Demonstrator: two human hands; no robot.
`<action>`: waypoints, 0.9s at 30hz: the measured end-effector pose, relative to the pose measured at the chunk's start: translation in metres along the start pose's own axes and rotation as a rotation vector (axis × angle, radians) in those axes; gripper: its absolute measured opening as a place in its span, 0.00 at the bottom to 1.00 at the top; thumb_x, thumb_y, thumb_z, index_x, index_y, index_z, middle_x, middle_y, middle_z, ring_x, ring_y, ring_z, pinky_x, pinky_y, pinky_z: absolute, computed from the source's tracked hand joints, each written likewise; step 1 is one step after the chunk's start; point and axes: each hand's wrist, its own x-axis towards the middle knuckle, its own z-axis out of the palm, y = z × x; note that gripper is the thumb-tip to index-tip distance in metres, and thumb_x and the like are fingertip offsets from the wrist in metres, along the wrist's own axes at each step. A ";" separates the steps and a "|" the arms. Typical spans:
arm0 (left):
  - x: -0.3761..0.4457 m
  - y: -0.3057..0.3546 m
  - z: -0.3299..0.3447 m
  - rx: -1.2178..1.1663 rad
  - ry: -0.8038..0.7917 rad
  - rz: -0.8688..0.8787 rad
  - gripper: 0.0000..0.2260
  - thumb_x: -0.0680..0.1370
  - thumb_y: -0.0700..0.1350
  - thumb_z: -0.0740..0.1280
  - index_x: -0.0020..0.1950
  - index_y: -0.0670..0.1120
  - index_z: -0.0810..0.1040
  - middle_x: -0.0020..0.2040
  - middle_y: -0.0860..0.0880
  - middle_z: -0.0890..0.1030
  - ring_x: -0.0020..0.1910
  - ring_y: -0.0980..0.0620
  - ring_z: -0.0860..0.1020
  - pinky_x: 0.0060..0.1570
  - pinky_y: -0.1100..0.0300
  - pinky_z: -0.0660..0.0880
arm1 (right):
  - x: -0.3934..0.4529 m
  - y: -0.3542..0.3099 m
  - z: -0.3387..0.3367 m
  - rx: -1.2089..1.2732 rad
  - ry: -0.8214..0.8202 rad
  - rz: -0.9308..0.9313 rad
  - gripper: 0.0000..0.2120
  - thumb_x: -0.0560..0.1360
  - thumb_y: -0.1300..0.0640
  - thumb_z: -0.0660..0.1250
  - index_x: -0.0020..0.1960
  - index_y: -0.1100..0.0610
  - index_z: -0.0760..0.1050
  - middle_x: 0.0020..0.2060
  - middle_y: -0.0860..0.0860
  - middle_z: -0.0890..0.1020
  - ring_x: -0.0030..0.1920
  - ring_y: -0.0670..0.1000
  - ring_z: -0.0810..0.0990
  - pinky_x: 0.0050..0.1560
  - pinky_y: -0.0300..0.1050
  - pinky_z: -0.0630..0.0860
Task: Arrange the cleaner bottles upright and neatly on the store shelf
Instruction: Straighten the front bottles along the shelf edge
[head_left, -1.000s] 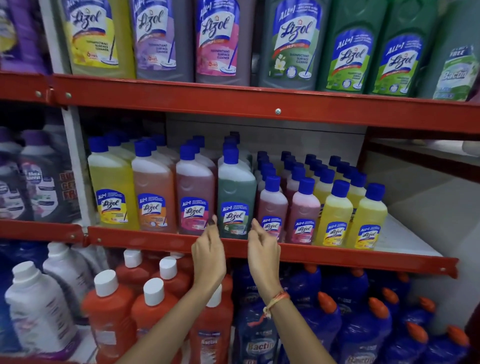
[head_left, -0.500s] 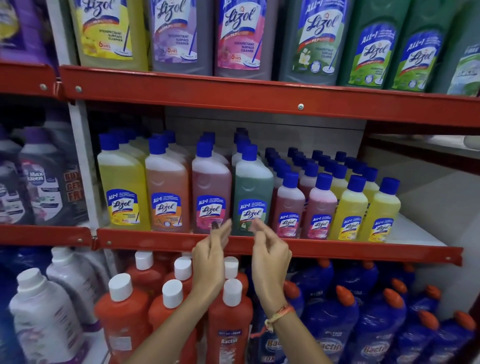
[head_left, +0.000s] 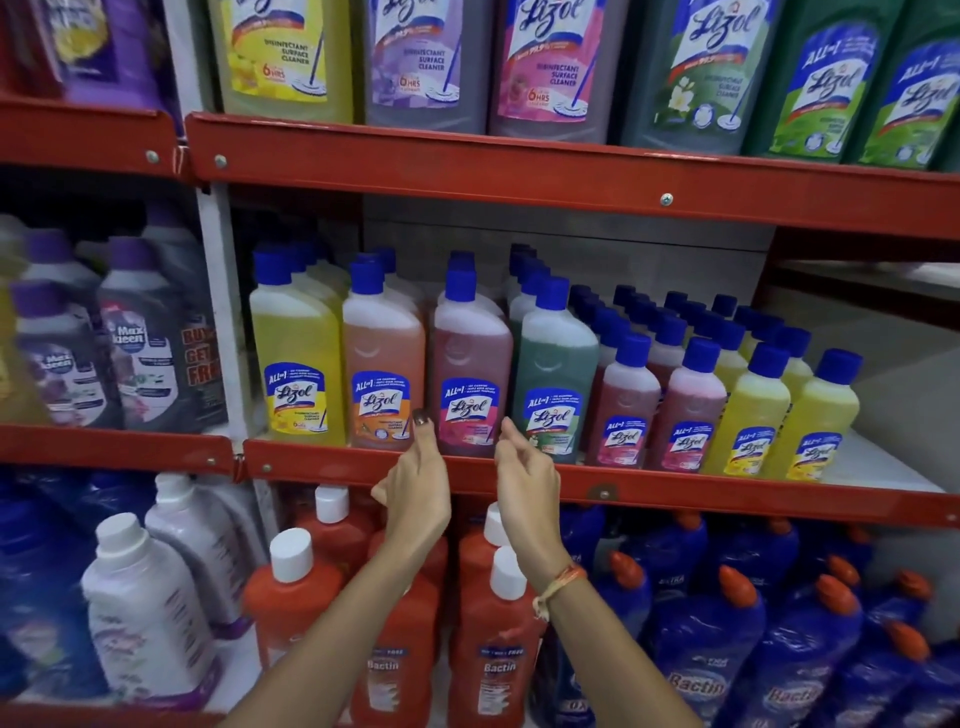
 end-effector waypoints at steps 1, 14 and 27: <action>0.002 -0.001 0.000 -0.007 0.006 -0.011 0.35 0.74 0.67 0.40 0.63 0.49 0.76 0.66 0.45 0.77 0.66 0.40 0.72 0.69 0.41 0.63 | 0.001 0.000 0.000 -0.005 -0.002 0.002 0.19 0.78 0.57 0.57 0.69 0.55 0.72 0.52 0.40 0.80 0.52 0.48 0.79 0.48 0.35 0.73; 0.004 -0.014 -0.042 -0.457 0.118 0.214 0.23 0.79 0.51 0.49 0.63 0.44 0.77 0.62 0.48 0.80 0.62 0.55 0.78 0.64 0.58 0.71 | -0.024 0.007 0.042 0.092 0.033 -0.105 0.23 0.71 0.56 0.59 0.65 0.50 0.76 0.55 0.46 0.83 0.45 0.43 0.76 0.54 0.43 0.74; 0.040 -0.034 -0.065 -0.285 0.126 0.113 0.34 0.73 0.63 0.44 0.67 0.45 0.73 0.67 0.48 0.76 0.69 0.53 0.72 0.72 0.53 0.63 | -0.007 -0.007 0.072 -0.067 -0.176 -0.032 0.23 0.76 0.58 0.57 0.71 0.53 0.68 0.63 0.48 0.80 0.52 0.46 0.76 0.59 0.47 0.72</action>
